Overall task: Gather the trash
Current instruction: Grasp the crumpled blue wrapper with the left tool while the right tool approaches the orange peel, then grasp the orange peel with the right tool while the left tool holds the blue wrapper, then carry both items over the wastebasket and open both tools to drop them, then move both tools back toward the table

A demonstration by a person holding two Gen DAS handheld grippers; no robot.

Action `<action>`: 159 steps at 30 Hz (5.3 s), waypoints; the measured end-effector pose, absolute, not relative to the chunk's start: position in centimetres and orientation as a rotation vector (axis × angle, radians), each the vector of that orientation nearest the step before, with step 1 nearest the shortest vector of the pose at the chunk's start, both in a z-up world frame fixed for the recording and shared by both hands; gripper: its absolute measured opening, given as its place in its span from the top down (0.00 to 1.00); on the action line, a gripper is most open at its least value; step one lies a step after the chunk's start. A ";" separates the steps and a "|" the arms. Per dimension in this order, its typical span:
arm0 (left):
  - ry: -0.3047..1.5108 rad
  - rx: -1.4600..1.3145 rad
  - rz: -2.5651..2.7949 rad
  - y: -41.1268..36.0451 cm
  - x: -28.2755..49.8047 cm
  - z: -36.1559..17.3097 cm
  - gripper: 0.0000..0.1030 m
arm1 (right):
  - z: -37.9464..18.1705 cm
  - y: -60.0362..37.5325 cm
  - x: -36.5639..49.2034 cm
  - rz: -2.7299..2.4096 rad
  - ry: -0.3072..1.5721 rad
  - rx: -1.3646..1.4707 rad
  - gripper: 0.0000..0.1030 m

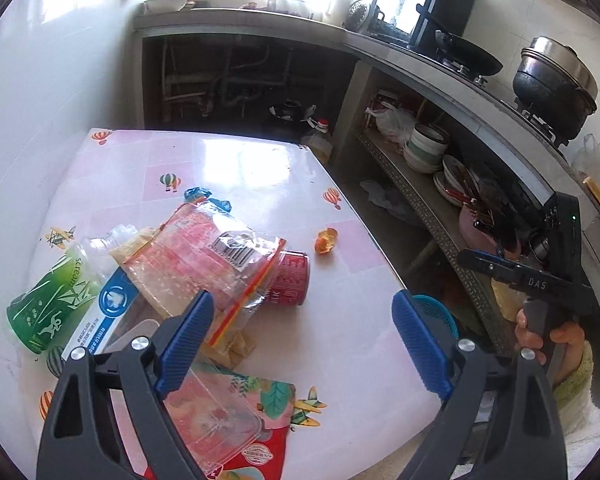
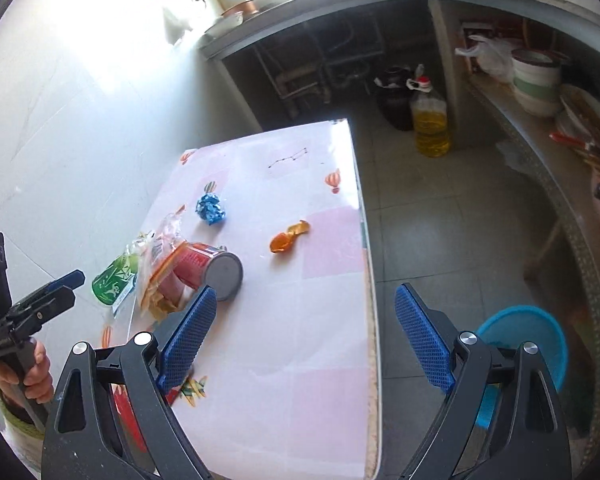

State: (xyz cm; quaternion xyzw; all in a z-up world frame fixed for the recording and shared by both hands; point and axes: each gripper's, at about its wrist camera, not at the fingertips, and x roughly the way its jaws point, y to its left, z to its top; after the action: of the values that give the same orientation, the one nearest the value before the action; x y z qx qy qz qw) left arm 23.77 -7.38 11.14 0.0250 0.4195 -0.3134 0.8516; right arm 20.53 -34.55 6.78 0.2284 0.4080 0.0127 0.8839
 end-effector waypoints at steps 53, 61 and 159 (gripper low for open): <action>1.308 0.089 -0.390 -10.7 55.2 0.1 0.73 | -1.6 -32.1 35.1 0.096 1.091 0.621 0.57; 1.139 -0.121 -0.411 -7.4 53.9 6.8 0.73 | -2.6 -30.6 35.7 0.079 1.113 0.530 0.67; 1.073 0.073 -1.030 -33.1 14.2 2.0 0.21 | -2.4 -47.2 2.7 -0.517 0.920 0.663 0.32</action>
State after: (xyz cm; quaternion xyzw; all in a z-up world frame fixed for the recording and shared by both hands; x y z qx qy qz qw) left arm 14.19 -33.07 1.97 0.0333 0.4884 -0.4686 0.7354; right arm 2.72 -47.22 -2.42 0.3104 0.4307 -0.2420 0.8122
